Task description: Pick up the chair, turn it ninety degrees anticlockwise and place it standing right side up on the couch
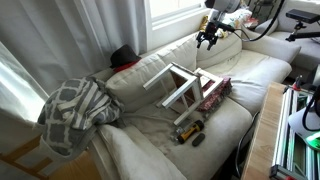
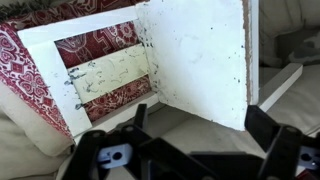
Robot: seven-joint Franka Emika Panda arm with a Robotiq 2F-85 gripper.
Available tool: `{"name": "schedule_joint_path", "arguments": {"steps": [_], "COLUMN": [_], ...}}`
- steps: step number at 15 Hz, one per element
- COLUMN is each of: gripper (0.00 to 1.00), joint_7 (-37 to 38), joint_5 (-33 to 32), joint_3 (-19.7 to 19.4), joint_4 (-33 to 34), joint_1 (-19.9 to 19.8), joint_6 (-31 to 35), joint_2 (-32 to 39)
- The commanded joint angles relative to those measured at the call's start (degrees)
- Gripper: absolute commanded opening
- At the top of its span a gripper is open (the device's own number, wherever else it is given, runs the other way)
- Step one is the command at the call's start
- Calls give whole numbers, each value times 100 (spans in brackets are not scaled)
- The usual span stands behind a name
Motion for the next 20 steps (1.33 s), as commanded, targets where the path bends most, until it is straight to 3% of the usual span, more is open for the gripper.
{"name": "schedule_joint_path", "arguments": {"steps": [1, 7, 11, 16, 17, 20], "gripper": [100, 100, 100, 100, 100, 100], "joint_7": [53, -430, -1068, -1604, -1442, -1473], "joint_5": [-85, -154, -780, -910, -968, -985], "joint_3": [142, 269, 269, 481, 460, 532], "joint_4": [24, 980, 1486, 2052, 1647, 1911], "joint_1": [-117, -526, -833, -1196, -1139, -1228], "joint_6": [12, -249, -578, 195, 77, 180], "joint_2": [-1, 1001, 1768, 2558, 2208, 2458]}}
